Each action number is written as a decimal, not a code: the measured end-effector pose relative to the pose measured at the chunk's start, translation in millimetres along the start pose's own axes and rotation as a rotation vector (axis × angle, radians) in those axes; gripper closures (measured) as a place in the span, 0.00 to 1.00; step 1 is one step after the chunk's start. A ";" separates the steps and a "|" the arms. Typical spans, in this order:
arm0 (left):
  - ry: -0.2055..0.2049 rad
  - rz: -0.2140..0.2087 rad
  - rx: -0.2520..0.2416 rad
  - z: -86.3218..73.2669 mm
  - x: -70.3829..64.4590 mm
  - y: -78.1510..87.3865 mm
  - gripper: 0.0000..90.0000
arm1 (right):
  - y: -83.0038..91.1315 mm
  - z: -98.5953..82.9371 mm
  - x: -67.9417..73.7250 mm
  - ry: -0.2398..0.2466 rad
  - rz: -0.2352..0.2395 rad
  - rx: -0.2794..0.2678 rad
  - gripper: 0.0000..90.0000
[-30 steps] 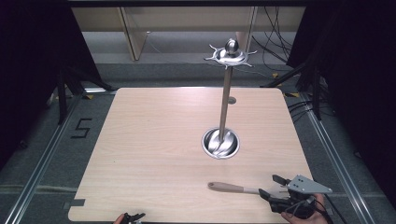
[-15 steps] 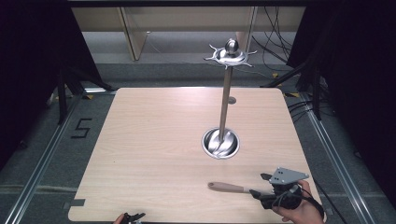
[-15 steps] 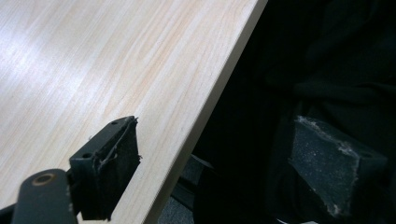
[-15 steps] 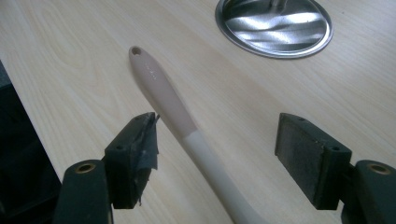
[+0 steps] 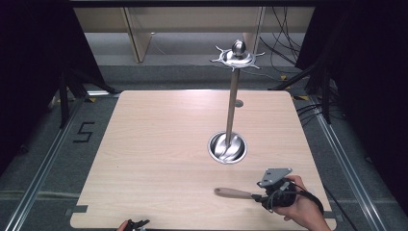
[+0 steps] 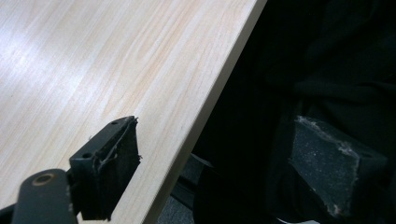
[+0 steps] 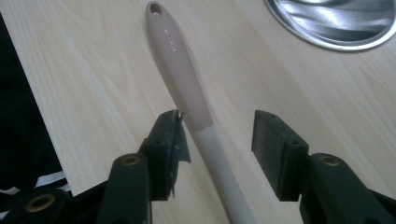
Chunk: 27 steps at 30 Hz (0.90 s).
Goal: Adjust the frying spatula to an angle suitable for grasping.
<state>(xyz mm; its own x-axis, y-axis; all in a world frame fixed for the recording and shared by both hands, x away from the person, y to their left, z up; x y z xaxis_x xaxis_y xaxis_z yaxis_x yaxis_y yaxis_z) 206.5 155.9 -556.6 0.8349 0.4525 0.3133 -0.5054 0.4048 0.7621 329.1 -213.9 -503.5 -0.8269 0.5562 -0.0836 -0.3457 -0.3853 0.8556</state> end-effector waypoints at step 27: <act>0.000 -0.018 -0.004 0.0 0.2 1.7 0.17 | -36.0 10.4 3.4 0.148 0.118 0.203 0.73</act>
<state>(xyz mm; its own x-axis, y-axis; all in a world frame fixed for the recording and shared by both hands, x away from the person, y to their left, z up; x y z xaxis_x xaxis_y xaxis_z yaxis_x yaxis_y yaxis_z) 205.8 156.7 -555.3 0.8440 0.4449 0.2994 -0.4909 0.4162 0.7654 343.3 -190.5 -529.3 -0.9169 0.3973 -0.0384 -0.1597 -0.2771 0.9475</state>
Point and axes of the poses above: each handheld gripper's, and its own axes: y roughly backward along the jaws, z roughly out of its top, x roughly to its left, the point moved 6 cm from there along -y, roughly forward along the jaws, and after that the axes turned 2 degrees about x, right-handed, at the moved point
